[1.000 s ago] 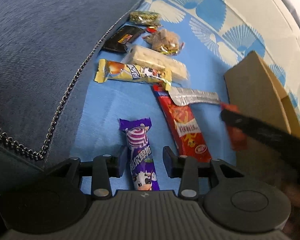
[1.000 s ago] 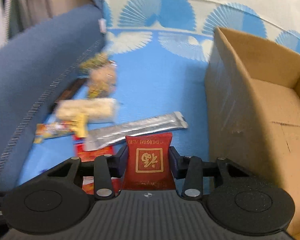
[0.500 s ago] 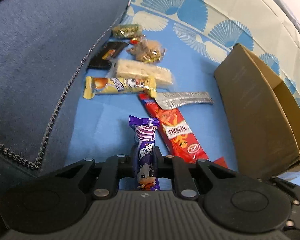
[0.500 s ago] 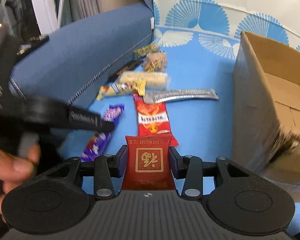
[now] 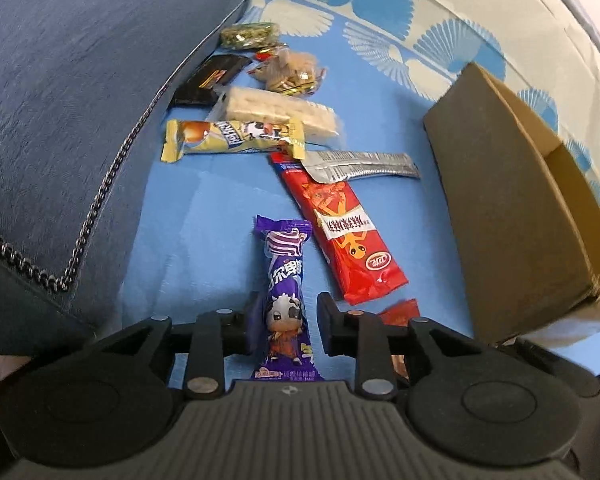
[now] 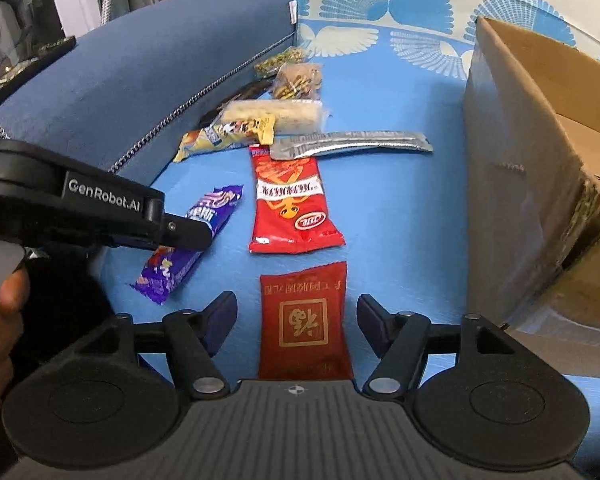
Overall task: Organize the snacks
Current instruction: 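Close the left tool on the purple bar while the right tool grips the red packet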
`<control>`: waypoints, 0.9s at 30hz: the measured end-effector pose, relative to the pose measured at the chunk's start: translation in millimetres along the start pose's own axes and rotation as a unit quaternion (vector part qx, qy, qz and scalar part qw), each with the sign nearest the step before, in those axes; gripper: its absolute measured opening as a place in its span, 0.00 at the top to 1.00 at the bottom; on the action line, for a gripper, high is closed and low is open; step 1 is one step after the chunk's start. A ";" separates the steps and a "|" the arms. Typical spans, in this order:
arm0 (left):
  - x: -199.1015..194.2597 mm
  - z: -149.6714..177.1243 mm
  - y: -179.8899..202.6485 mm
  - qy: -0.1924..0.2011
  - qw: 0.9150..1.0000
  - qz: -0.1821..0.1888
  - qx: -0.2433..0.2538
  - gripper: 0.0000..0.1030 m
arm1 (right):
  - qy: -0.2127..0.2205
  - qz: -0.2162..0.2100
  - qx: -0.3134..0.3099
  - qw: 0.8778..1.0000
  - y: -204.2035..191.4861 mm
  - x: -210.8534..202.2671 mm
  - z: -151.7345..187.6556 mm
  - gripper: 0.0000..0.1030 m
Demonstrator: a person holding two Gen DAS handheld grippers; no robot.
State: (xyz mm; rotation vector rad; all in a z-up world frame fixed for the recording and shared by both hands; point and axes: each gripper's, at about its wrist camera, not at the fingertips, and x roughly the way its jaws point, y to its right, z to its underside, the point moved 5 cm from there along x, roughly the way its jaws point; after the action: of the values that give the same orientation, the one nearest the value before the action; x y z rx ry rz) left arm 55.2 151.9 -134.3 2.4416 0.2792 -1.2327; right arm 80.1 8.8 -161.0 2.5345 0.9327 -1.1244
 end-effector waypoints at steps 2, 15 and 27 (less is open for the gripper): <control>2.3 0.8 1.0 -0.002 1.000 -0.004 0.005 0.69 | -0.007 0.000 -0.005 1.000 -0.6 2.1 2.1 0.34; 7.4 1.7 0.2 -0.008 1.000 -0.009 0.003 0.69 | -0.022 0.013 -0.026 0.999 0.7 7.8 9.6 0.34; 8.4 2.1 1.7 -0.008 1.000 -0.015 0.015 0.80 | -0.017 0.026 -0.038 0.999 3.9 4.6 9.8 0.55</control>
State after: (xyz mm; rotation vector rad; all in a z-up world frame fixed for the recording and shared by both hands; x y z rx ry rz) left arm 59.3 149.5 -141.8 2.4604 0.2953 -1.2757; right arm 79.1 3.7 -171.2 2.4571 0.8791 -1.0910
